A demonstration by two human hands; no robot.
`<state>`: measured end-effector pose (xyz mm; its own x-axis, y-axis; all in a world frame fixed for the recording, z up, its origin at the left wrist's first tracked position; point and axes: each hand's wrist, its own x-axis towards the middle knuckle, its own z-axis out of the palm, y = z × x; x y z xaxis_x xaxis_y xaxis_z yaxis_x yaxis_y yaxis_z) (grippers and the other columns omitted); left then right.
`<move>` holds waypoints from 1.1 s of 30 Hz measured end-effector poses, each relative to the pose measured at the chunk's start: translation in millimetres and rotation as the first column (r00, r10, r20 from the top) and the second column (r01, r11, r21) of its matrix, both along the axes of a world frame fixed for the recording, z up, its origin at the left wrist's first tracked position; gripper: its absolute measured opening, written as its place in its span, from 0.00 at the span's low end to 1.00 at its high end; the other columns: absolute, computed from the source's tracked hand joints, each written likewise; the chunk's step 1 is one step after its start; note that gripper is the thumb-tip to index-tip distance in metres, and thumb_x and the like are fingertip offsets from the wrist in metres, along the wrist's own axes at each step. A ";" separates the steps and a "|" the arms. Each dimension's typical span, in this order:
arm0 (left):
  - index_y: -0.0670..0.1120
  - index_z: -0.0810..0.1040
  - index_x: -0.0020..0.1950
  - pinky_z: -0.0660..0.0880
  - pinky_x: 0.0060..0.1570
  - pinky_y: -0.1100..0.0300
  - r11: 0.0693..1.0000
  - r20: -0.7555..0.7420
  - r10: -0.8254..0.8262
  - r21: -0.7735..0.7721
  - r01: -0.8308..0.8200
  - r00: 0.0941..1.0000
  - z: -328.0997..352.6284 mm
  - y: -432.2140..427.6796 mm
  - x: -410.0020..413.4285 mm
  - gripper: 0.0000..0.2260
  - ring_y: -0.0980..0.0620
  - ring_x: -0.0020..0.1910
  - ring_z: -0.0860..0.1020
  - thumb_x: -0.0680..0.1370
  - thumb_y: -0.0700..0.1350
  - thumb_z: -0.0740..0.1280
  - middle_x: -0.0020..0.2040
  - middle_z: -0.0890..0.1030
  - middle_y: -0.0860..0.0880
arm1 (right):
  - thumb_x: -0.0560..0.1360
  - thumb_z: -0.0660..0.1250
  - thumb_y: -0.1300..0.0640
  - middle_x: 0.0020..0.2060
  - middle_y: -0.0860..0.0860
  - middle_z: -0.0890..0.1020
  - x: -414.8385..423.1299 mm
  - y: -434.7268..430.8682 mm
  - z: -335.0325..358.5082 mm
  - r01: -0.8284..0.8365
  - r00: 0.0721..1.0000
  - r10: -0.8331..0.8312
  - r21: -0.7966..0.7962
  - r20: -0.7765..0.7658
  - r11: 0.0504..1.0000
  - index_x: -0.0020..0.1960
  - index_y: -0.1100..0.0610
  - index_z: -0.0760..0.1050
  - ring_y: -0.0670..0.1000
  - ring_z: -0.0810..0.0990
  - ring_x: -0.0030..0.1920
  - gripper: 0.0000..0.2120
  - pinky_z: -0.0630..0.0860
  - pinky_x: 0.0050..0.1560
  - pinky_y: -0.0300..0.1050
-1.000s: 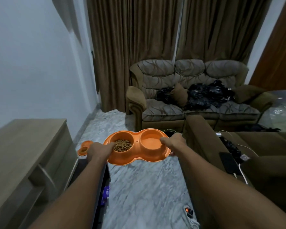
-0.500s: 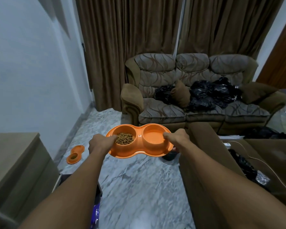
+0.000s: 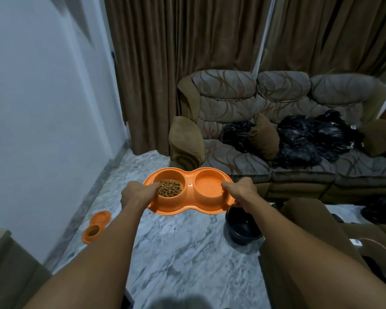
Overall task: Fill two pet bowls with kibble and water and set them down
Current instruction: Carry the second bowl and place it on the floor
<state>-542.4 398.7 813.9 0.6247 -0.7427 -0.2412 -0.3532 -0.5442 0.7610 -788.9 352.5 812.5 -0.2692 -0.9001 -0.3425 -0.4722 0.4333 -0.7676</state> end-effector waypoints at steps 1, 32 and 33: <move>0.39 0.78 0.44 0.81 0.49 0.46 1.000 -0.006 0.013 0.003 -0.013 1.000 -2.3 -17.2 3.0 0.20 0.40 0.43 0.82 0.69 0.56 0.73 0.45 0.81 0.41 | 0.72 0.73 0.53 0.48 0.59 0.81 3.2 -20.3 -1.1 -0.019 1.000 0.019 -0.003 0.006 1.000 0.53 0.64 0.76 0.59 0.81 0.48 0.17 0.80 0.35 0.48; 0.42 0.74 0.36 0.75 0.41 0.54 0.721 -0.121 0.692 0.064 -0.690 0.712 -45.2 -331.6 203.7 0.16 0.40 0.42 0.79 0.69 0.52 0.73 0.40 0.79 0.42 | 0.68 0.74 0.55 0.49 0.61 0.80 308.3 -495.7 -35.6 -0.654 0.756 0.654 0.043 0.008 0.755 0.47 0.63 0.72 0.61 0.82 0.47 0.16 0.84 0.43 0.56; 0.42 0.74 0.36 0.76 0.41 0.53 0.712 -0.124 0.701 0.069 -0.699 0.702 -47.1 -332.5 208.1 0.16 0.40 0.43 0.79 0.69 0.53 0.73 0.41 0.80 0.41 | 0.68 0.74 0.55 0.48 0.60 0.81 316.3 -499.3 -38.3 -0.664 0.747 0.665 0.040 0.006 0.746 0.45 0.62 0.72 0.61 0.82 0.46 0.14 0.84 0.44 0.58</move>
